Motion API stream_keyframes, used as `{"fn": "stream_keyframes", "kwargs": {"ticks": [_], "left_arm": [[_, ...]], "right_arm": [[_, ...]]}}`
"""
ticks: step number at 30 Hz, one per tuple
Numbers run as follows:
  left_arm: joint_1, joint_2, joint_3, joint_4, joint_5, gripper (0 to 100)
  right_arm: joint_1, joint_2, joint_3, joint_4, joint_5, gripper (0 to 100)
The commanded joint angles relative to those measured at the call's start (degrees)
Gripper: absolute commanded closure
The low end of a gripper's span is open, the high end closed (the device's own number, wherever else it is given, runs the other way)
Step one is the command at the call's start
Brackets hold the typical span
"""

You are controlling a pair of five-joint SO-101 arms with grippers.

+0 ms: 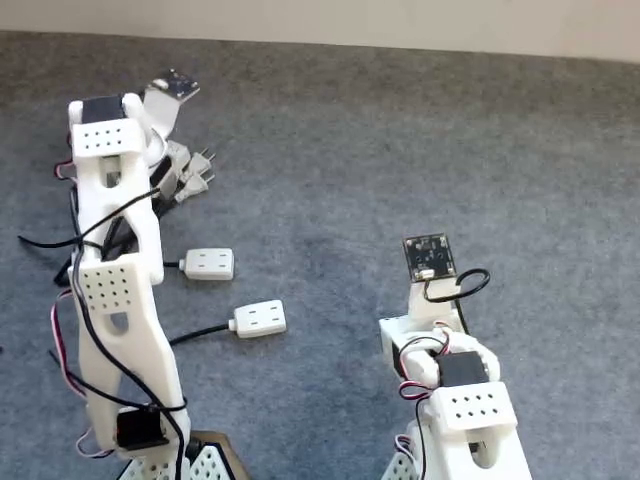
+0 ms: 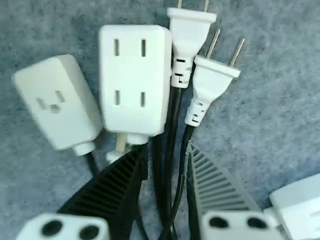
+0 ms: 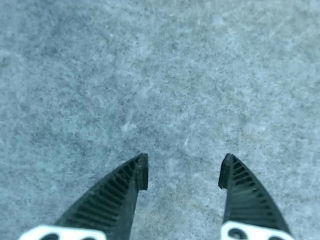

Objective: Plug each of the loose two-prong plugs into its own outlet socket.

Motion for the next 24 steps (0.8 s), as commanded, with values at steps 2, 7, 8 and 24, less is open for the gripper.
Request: {"fn": "stream_keyframes", "kwargs": {"ticks": [2,7,8,24], "left_arm": [[-0.5,1.6,-0.9,-0.6,0.4,87],[-0.4,0.9,-0.8,-0.5,0.4,87],[-0.3,1.1,-0.7,-0.8,0.4,87],[2.8,7.3,-19.0,9.2,0.4,100]], "right_arm": [[0.3,-0.9,-0.7,0.5,0.5,76.7],[0.3,-0.9,-0.7,0.5,0.5,76.7],[0.3,-0.9,-0.7,0.5,0.5,76.7],[-1.1,-0.9,-0.7,0.5,0.5,76.7]]}}
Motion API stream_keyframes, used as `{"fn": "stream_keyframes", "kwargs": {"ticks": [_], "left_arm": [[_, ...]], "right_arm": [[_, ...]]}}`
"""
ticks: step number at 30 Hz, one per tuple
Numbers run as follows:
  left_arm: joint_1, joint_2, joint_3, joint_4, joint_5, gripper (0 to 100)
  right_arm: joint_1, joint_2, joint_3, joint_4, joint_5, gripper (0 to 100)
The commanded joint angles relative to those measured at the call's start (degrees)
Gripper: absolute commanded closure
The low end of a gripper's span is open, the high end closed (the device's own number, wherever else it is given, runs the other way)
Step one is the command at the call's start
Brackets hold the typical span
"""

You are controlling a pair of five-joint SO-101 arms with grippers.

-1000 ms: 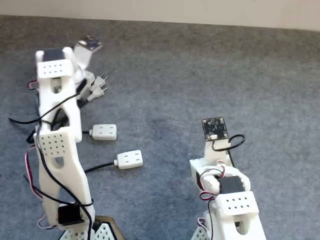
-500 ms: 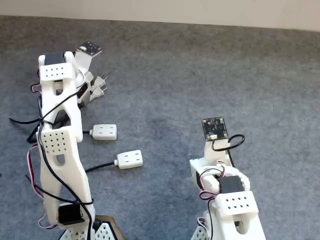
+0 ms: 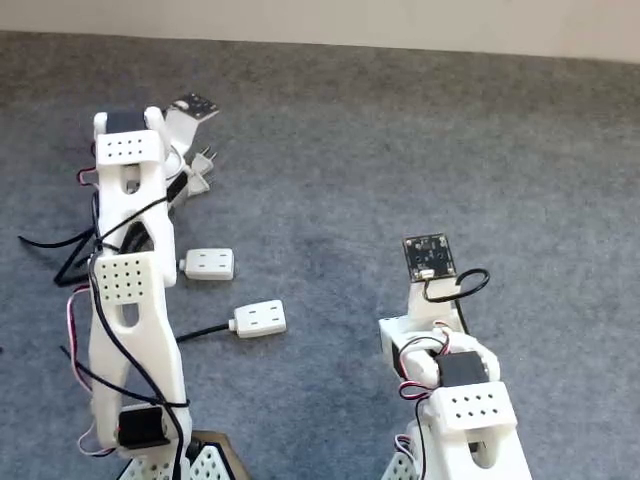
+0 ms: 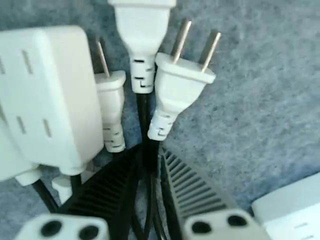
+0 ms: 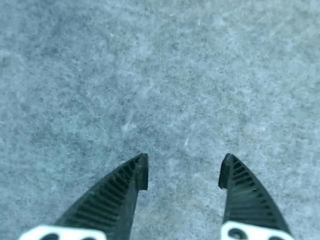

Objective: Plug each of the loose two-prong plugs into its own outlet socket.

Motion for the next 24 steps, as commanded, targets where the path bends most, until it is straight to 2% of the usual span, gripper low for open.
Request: {"fn": "stream_keyframes", "kwargs": {"ticks": [1,4,8,15,21,24], "left_arm": [[0.1,-4.8,-8.9,3.6,0.3,100],[-0.3,-10.6,-5.6,3.6,0.3,100],[0.7,-20.0,5.0,3.6,0.2,100],[2.9,-33.7,22.4,3.5,-4.0,100],[2.5,-28.3,38.4,3.3,-10.9,100],[-0.5,-24.3,36.1,-1.5,-8.7,100]], "right_arm": [[-1.1,-0.9,-0.6,0.5,0.5,76.7],[-1.1,-0.9,-0.6,0.5,0.5,76.7],[-1.1,-0.9,-0.6,0.5,0.5,76.7],[-1.1,-0.9,-0.6,0.5,0.5,76.7],[-1.0,-0.9,-0.6,0.5,0.5,76.7],[-1.1,-0.9,-0.5,0.5,0.5,76.7]]}}
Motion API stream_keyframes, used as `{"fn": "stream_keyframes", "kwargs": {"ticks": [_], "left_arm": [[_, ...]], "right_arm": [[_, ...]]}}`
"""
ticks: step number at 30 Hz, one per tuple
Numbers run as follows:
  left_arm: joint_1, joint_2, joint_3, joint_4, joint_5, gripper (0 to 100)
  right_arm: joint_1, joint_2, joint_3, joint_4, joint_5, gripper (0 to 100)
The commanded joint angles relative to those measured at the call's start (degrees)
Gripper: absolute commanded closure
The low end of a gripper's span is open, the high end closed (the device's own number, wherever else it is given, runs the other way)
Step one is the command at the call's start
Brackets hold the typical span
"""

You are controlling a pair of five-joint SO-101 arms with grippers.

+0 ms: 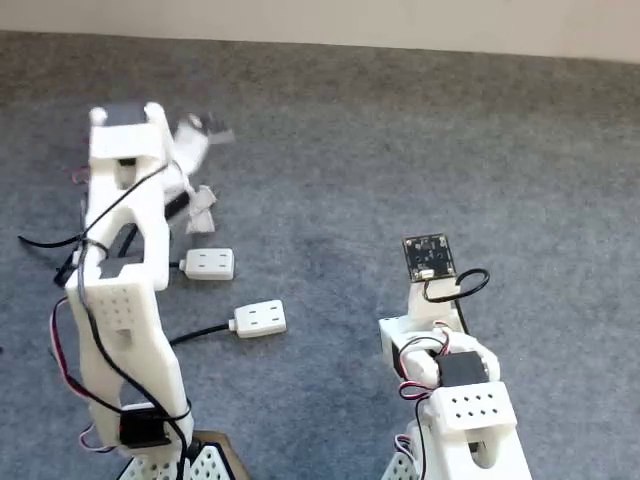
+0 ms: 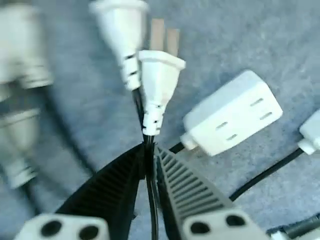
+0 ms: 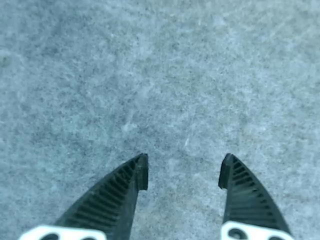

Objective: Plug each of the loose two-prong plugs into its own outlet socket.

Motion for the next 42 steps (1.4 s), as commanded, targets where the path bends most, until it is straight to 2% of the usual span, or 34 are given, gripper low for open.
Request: {"fn": "stream_keyframes", "kwargs": {"ticks": [1,3,7,14,21,26,38,42], "left_arm": [[-3.1,2.7,-2.4,-5.3,3.0,99],[-4.7,3.8,-6.2,-5.9,4.2,98],[-5.5,4.3,-13.8,-2.6,4.4,88],[-4.1,4.5,-23.2,-0.6,4.5,91],[0.4,4.4,-19.7,0.4,4.5,90],[3.1,4.6,-12.8,0.3,4.1,84],[2.3,12.4,-11.5,-7.0,4.0,89],[2.8,13.8,-11.5,-7.1,4.0,94]], "right_arm": [[-1.1,-0.9,-0.4,0.5,0.5,76.7],[-1.1,-0.9,-0.4,0.5,0.5,76.7],[-1.1,-0.9,-0.6,0.5,0.5,76.7],[-1.1,-0.9,-0.6,0.5,0.5,76.7],[-1.1,-0.9,-0.6,0.5,0.5,76.7],[-1.1,-0.9,-0.6,0.5,0.5,76.7],[-1.1,-0.9,-0.6,0.5,0.5,76.7],[-1.1,-0.9,-0.6,0.5,0.5,76.7]]}}
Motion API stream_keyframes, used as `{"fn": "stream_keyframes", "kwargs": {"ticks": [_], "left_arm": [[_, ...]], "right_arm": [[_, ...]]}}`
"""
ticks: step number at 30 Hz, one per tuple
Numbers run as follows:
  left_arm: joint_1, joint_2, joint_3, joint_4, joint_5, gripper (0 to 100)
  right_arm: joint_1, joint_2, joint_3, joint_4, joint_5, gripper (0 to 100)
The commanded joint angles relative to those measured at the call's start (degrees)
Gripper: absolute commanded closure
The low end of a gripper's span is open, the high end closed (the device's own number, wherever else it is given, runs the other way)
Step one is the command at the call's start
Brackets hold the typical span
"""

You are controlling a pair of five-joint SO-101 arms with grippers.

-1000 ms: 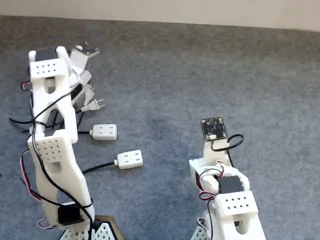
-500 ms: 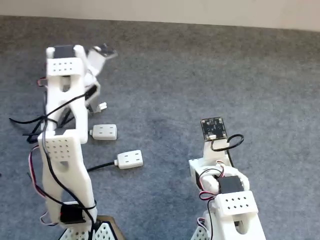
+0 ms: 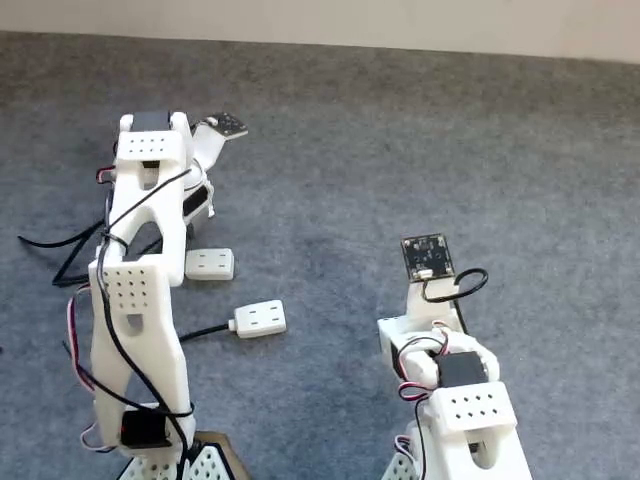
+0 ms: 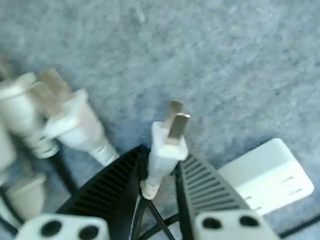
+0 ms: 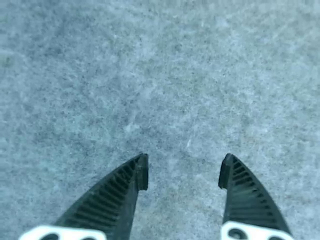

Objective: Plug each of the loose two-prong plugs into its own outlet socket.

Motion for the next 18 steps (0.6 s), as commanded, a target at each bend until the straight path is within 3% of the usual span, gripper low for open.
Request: {"fn": "stream_keyframes", "kwargs": {"ticks": [1,7,10,14,18], "left_arm": [[0.0,0.2,0.0,-0.6,0.1,96],[-0.5,0.1,-14.0,7.4,-1.9,100],[-1.1,-2.8,-18.4,7.8,0.5,100],[0.3,-12.9,-13.6,7.8,0.4,100],[5.7,-27.1,-2.0,7.8,0.6,100]], "right_arm": [[-0.6,-0.9,-0.6,0.5,0.5,76.7],[1.1,-0.9,-1.5,1.2,0.5,76.7],[5.2,-0.9,-7.5,7.5,0.6,76.7],[10.5,-0.9,-16.0,14.5,2.0,78.0],[10.9,-0.9,-22.3,19.3,5.8,93.0]]}}
